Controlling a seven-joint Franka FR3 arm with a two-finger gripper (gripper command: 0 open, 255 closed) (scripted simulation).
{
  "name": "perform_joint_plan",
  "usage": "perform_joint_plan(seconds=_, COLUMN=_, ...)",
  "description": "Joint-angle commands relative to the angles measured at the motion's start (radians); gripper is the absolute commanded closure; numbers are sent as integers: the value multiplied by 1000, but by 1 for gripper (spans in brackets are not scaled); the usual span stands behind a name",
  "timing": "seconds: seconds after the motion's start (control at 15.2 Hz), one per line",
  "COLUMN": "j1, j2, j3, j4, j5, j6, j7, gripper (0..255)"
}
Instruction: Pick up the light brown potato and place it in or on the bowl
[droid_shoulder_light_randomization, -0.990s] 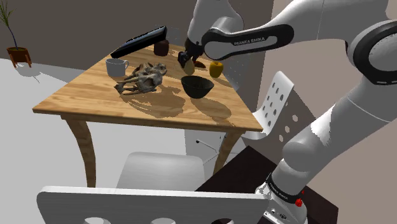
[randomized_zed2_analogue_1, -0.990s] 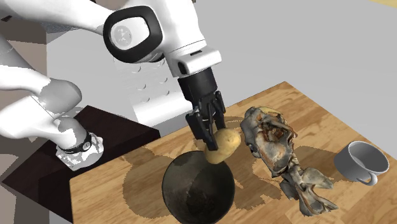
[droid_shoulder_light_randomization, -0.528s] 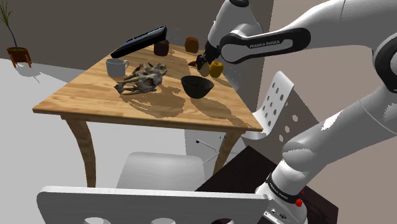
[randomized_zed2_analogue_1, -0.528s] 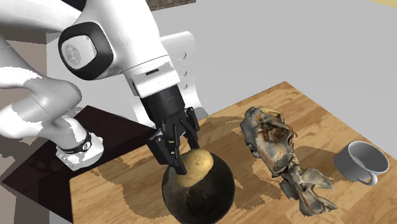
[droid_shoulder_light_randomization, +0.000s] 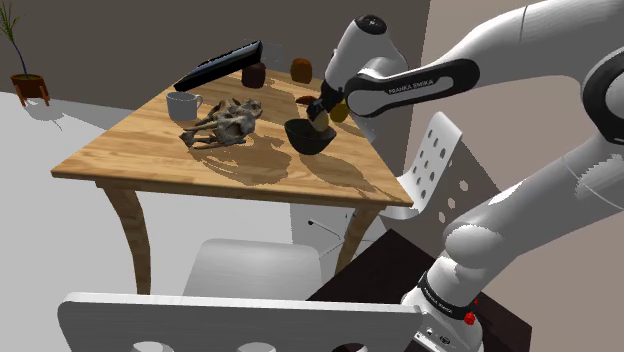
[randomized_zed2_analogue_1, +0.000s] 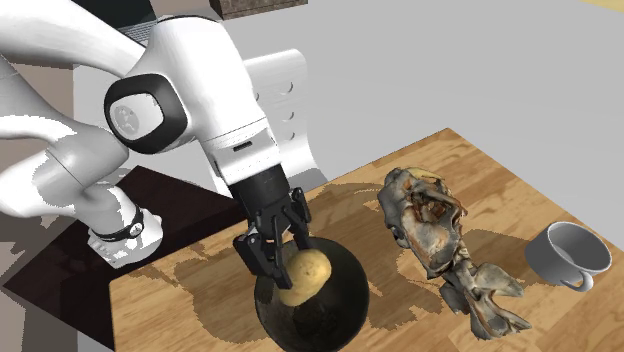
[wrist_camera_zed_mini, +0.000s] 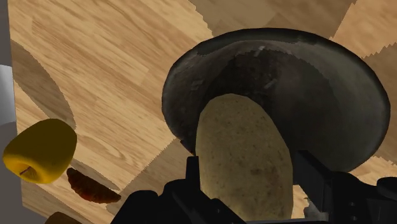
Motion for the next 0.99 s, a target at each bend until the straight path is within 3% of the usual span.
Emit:
perform_joint_plan(seconds=0.0, j1=-7, j2=9, j3=6, j4=-17, j5=-16, j6=25, j7=19, gripper=255)
perform_joint_plan(seconds=0.26, j1=-22, j2=26, j3=18, j4=-47, j5=-50, j6=68, j7=56, gripper=255)
perform_joint_plan(seconds=0.73, j1=-22, j2=26, j3=18, j4=-47, j5=-50, j6=68, j7=56, gripper=255)
perform_joint_plan(seconds=0.79, j1=-22, j2=26, j3=18, j4=-47, j5=-50, j6=68, j7=56, gripper=0)
perform_joint_plan(seconds=0.92, j1=-22, j2=26, j3=18, j4=-47, j5=-50, j6=68, j7=56, gripper=0)
